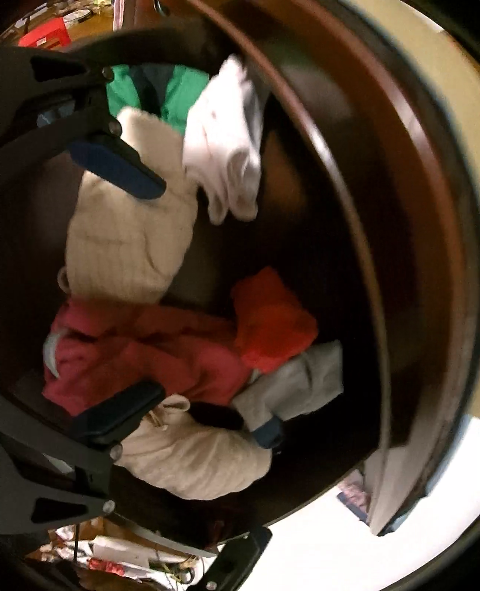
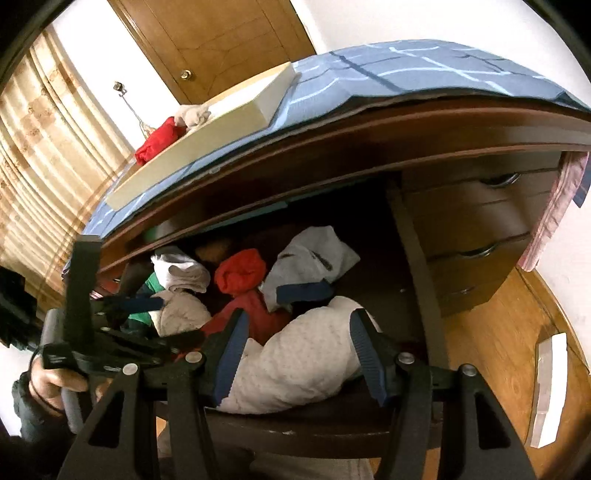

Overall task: Take underwear out of drawer
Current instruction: 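Grasp the dark red underwear with the left gripper while the right grasps white dotted underwear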

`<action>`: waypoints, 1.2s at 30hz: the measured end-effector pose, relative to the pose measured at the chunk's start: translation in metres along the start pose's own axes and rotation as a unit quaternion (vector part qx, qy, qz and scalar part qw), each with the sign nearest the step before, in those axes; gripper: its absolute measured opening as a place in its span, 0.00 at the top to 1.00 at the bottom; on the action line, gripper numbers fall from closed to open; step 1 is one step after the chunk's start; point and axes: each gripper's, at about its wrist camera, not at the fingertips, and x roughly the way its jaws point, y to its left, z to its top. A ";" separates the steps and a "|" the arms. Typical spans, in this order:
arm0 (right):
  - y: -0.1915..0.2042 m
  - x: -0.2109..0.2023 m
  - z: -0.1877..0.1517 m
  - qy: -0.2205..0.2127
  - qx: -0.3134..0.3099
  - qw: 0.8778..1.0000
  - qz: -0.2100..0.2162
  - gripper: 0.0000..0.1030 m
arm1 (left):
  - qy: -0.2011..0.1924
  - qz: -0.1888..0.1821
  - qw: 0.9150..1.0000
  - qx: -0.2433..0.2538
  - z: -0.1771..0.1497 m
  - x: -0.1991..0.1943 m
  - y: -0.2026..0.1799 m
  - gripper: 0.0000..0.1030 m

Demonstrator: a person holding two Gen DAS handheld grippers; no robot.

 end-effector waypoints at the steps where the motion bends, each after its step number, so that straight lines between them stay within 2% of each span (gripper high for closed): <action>1: 0.000 -0.001 0.001 -0.001 0.001 1.000 0.001 0.42 | 0.006 -0.001 1.000 0.001 0.002 0.003 -0.001 0.02; 8: -0.022 -0.004 0.005 0.021 0.076 0.996 0.041 0.42 | 0.048 0.003 0.998 0.029 0.018 0.019 -0.013 0.01; 12: -0.029 0.004 0.004 0.049 0.126 0.988 0.069 0.42 | 0.061 0.007 0.997 0.051 0.021 0.027 -0.024 0.01; 15: -0.029 0.009 0.002 0.061 0.139 0.986 0.073 0.42 | 0.066 0.012 0.995 0.077 0.019 0.036 -0.034 0.01; 19: -0.029 0.012 -0.001 0.071 0.156 0.982 0.076 0.42 | 0.067 -0.006 0.995 0.078 0.020 0.038 -0.037 0.03; 20: -0.029 0.011 -0.001 0.070 0.159 0.982 0.076 0.42 | 0.064 -0.012 0.995 0.078 0.019 0.037 -0.036 0.05; 21: -0.029 0.010 -0.001 0.068 0.161 0.982 0.074 0.42 | 0.062 -0.020 0.995 0.078 0.018 0.034 -0.033 0.14; 22: -0.030 0.009 -0.001 0.068 0.163 0.982 0.072 0.42 | 0.060 -0.038 0.994 0.079 0.016 0.030 -0.032 0.29; 23: -0.030 0.008 0.000 0.068 0.166 0.981 0.072 0.42 | 0.060 -0.058 0.994 0.076 0.014 0.028 -0.032 0.40; 24: -0.031 0.007 0.000 0.070 0.172 0.980 0.074 0.42 | 0.067 -0.095 0.991 0.068 0.012 0.027 -0.031 0.64; 25: -0.032 0.007 0.000 0.072 0.176 0.979 0.075 0.42 | 0.071 -0.112 0.989 0.062 0.010 0.027 -0.030 0.67; 27: -0.034 0.008 0.001 0.074 0.185 0.977 0.075 0.42 | 0.060 -0.110 0.990 0.063 0.005 0.025 -0.029 0.68; 30: -0.034 0.009 0.002 0.081 0.191 0.975 0.077 0.42 | 0.040 -0.134 0.989 0.037 -0.004 0.012 -0.021 0.76; 36: -0.034 0.015 0.002 0.099 0.202 0.971 0.081 0.42 | -0.029 -0.155 0.987 -0.013 -0.024 -0.031 0.005 0.87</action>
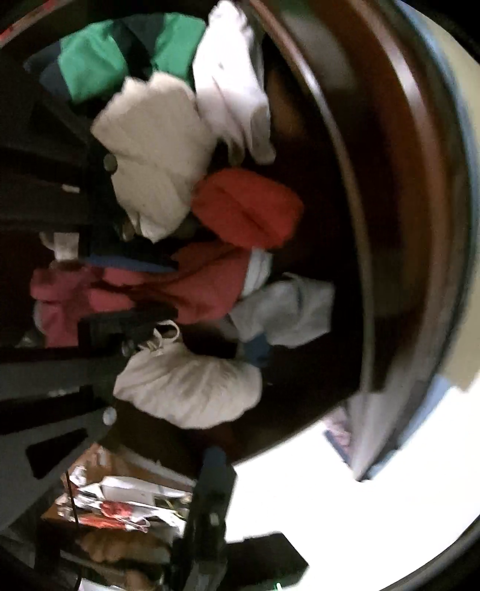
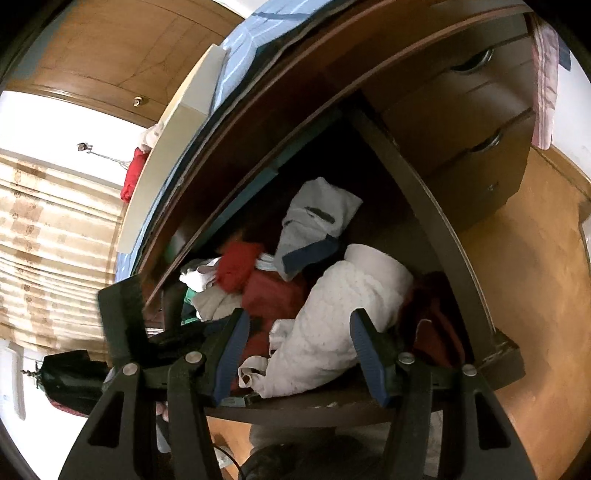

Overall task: Take underwear out of drawer
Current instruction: 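Grasp the dark red underwear with the left gripper while the right grasps white dotted underwear, then lift both underwear pieces up out of the drawer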

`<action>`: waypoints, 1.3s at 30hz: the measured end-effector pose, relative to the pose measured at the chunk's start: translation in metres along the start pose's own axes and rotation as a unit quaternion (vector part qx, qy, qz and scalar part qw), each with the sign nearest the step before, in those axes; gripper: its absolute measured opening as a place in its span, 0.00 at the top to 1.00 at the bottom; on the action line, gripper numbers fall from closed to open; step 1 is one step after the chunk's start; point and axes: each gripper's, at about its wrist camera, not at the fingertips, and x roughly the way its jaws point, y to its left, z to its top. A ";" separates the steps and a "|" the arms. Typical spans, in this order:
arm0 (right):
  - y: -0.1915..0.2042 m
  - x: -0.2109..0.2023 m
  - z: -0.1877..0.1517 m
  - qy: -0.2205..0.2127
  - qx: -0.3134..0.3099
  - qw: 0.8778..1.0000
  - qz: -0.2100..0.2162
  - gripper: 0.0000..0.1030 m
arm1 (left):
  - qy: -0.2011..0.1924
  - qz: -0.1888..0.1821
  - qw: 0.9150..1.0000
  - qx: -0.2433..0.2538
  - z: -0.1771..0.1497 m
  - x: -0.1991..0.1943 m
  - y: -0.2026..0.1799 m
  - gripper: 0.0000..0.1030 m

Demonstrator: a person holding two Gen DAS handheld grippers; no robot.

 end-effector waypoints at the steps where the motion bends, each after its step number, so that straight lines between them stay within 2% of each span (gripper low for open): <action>1: -0.001 0.002 0.000 0.004 0.004 1.000 -0.002 0.42 | -0.008 -0.002 1.000 -0.002 0.001 -0.002 0.003 0.87; 3: -0.001 0.006 0.000 0.011 0.007 1.000 -0.013 0.42 | -0.019 0.001 1.000 -0.001 0.014 0.004 0.009 0.87; 5: 0.003 0.009 0.000 0.017 -0.001 1.000 -0.027 0.42 | -0.010 0.012 1.000 0.004 0.022 0.010 0.010 0.87; 6: 0.005 0.011 0.000 0.022 -0.003 0.999 -0.032 0.42 | 0.000 0.016 1.000 -0.002 0.024 0.017 0.010 0.81; 8: 0.007 0.014 0.000 0.027 -0.007 0.999 -0.043 0.42 | 0.019 0.015 1.000 -0.015 0.029 0.022 0.015 0.58; 9: 0.009 0.015 0.000 0.030 -0.009 0.999 -0.041 0.42 | 0.029 0.018 0.999 -0.023 0.032 0.029 0.016 0.38; 10: 0.011 0.015 -0.001 0.031 -0.011 0.999 -0.040 0.42 | 0.037 0.018 0.999 -0.029 0.032 0.031 0.020 0.33; 12: 0.011 0.016 -0.003 0.033 -0.013 0.998 -0.045 0.42 | 0.051 0.023 0.998 -0.025 0.034 0.036 0.017 0.33; 16: 0.008 0.015 -0.001 0.037 -0.004 0.998 -0.046 0.42 | 0.099 0.062 0.993 0.020 0.040 0.059 0.000 0.22; 19: 0.005 0.012 0.003 0.033 0.004 0.998 -0.055 0.42 | 0.123 0.088 0.987 0.046 0.044 0.079 -0.011 0.22; 21: 0.004 0.010 0.005 0.033 0.010 0.998 -0.055 0.42 | 0.126 0.086 0.987 0.049 0.045 0.089 -0.012 0.25; 22: 0.004 0.010 0.005 0.032 0.012 0.998 -0.051 0.42 | 0.128 0.083 0.987 0.052 0.043 0.093 -0.013 0.33; 23: 0.004 0.009 0.006 0.030 0.013 0.998 -0.050 0.42 | 0.130 0.083 0.986 0.057 0.041 0.096 -0.014 0.36; 24: 0.004 0.008 0.006 0.028 0.012 0.998 -0.051 0.42 | 0.128 0.079 0.986 0.067 0.039 0.096 -0.016 0.49; 25: 0.004 0.007 0.006 0.028 0.012 0.998 -0.052 0.42 | 0.129 0.051 0.988 0.059 0.037 0.095 -0.016 0.61; 26: 0.004 0.007 0.006 0.028 0.012 0.998 -0.054 0.42 | 0.123 0.031 0.991 0.044 0.037 0.092 -0.013 0.64; 28: 0.001 0.008 0.006 0.031 0.017 0.998 -0.056 0.42 | 0.100 0.013 0.995 0.021 0.036 0.085 -0.006 0.73; 33: 0.002 0.015 0.004 0.040 0.023 0.997 -0.062 0.42 | 0.023 0.007 1.000 0.000 0.024 0.051 -0.002 0.73; 36: 0.006 0.023 0.004 0.050 0.016 0.996 -0.070 0.42 | -0.031 0.008 0.999 -0.016 0.018 0.023 -0.001 0.73; 39: 0.013 0.033 0.005 0.059 -0.004 0.992 -0.109 0.42 | -0.081 0.027 0.996 -0.017 0.010 -0.004 -0.001 0.73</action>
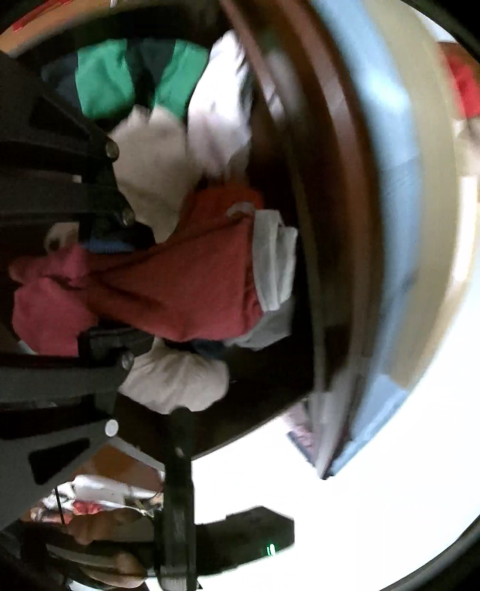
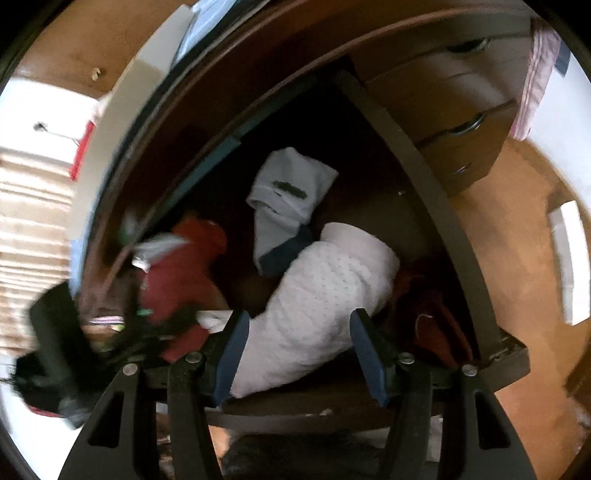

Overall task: Take underwear out of drawer
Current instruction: 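Lift both underwear pieces up out of the drawer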

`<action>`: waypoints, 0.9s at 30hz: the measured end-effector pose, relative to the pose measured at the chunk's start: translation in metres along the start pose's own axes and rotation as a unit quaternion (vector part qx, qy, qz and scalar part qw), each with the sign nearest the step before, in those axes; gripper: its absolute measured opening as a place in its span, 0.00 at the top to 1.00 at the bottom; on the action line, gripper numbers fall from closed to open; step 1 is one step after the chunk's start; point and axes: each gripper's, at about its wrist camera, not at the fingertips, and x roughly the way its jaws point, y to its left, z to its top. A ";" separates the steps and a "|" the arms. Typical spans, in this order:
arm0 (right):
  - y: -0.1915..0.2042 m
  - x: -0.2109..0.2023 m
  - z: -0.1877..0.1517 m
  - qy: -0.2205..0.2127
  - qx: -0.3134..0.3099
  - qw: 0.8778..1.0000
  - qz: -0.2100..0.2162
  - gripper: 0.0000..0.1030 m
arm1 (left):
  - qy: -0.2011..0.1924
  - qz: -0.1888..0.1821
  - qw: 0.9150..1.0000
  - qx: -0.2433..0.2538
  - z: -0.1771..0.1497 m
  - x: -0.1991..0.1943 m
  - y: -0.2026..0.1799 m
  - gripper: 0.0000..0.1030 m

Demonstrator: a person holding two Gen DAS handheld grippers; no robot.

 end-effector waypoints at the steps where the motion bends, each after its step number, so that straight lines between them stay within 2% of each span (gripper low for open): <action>1: 0.003 0.003 0.001 0.007 -0.004 1.000 -0.012 0.42 | -0.013 0.011 1.000 0.003 0.000 -0.007 0.000 0.73; 3: 0.007 0.009 0.003 0.021 -0.007 0.999 -0.039 0.42 | -0.038 0.022 0.999 0.005 0.001 -0.021 0.001 0.73; 6: 0.013 0.022 0.008 0.056 -0.003 0.995 -0.085 0.42 | -0.063 0.020 0.998 0.001 0.001 -0.036 0.004 0.73; 8: 0.016 0.027 0.011 0.060 0.000 0.993 -0.099 0.42 | -0.069 0.016 0.997 -0.004 0.012 -0.037 0.015 0.73; 11: 0.016 0.041 0.017 0.072 0.020 0.993 -0.090 0.42 | -0.072 0.010 0.997 -0.006 0.006 -0.044 0.020 0.73; 16: 0.021 0.061 0.021 0.074 0.050 0.992 -0.090 0.27 | -0.076 0.010 0.997 -0.017 0.004 -0.053 0.025 0.73; 20: 0.036 0.076 0.014 0.078 0.022 0.994 -0.074 0.26 | -0.080 0.013 0.996 -0.027 0.001 -0.062 0.034 0.73; 23: 0.052 0.082 0.007 0.066 -0.030 0.993 -0.096 0.26 | -0.081 0.017 0.996 -0.027 0.001 -0.061 0.034 0.73; 25: 0.058 0.083 0.003 0.054 -0.059 0.991 -0.104 0.28 | -0.082 0.017 0.996 -0.028 0.001 -0.061 0.033 0.73; 26: 0.060 0.082 0.001 0.041 -0.072 0.991 -0.100 0.34 | -0.083 0.017 0.996 -0.027 0.001 -0.062 0.033 0.73; 27: 0.060 0.081 -0.001 0.031 -0.081 0.991 -0.098 0.47 | -0.083 0.018 0.996 -0.027 0.000 -0.062 0.033 0.73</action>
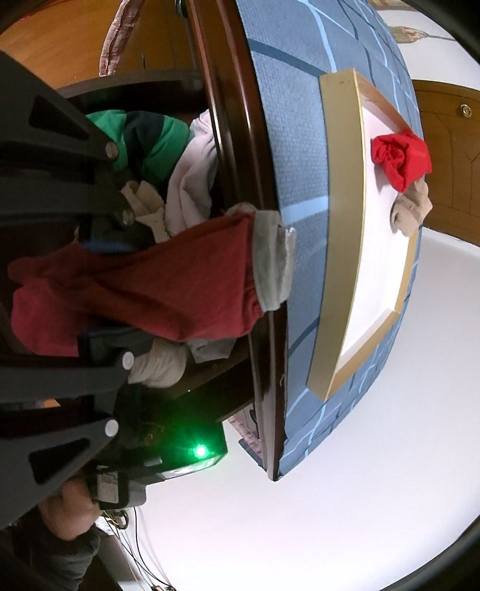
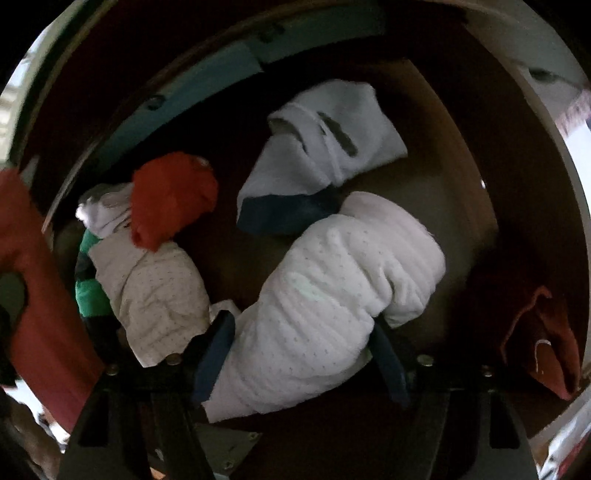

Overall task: Take underwear out of drawer
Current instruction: 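Lift both underwear pieces up out of the drawer, then carry both held underwear pieces over the white tray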

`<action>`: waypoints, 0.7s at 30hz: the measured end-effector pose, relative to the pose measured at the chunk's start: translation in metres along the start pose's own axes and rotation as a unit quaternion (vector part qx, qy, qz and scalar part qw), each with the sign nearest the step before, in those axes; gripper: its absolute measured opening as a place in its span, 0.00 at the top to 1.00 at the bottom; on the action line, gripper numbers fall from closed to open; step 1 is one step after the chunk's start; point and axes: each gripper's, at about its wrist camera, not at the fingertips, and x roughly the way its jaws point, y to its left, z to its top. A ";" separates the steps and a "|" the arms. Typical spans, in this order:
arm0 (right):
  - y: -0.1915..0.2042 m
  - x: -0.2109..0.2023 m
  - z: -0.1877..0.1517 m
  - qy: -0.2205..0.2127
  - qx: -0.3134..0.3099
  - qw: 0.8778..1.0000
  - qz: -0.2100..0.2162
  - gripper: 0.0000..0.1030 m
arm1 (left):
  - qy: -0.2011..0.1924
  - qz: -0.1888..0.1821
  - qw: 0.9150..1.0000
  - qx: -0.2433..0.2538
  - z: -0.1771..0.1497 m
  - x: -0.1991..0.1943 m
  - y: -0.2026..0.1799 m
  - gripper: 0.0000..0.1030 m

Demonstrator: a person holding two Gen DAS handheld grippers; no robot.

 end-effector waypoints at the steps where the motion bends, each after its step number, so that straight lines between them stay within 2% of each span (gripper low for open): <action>1: -0.002 -0.003 -0.001 -0.018 -0.007 1.000 0.006 0.51 | 0.000 0.001 1.000 0.000 0.000 -0.001 0.000 0.73; 3: -0.008 -0.008 -0.003 -0.033 -0.002 0.999 0.034 0.59 | -0.001 0.004 1.000 -0.001 -0.001 -0.002 -0.001 0.73; 6: -0.019 -0.018 -0.009 -0.072 -0.008 0.996 0.060 0.64 | -0.004 0.009 1.000 -0.005 -0.002 -0.004 0.001 0.73; 11: -0.027 -0.049 -0.023 -0.148 -0.034 0.985 0.087 0.66 | -0.013 0.013 1.000 -0.004 -0.002 -0.009 -0.004 0.73; 17: -0.013 -0.105 -0.040 -0.235 -0.088 0.963 0.096 0.66 | -0.025 0.019 0.999 0.010 0.002 -0.012 -0.015 0.73; 21: -0.002 -0.131 -0.042 -0.271 -0.117 0.950 0.102 0.66 | -0.035 0.023 0.999 0.015 0.006 -0.018 -0.020 0.73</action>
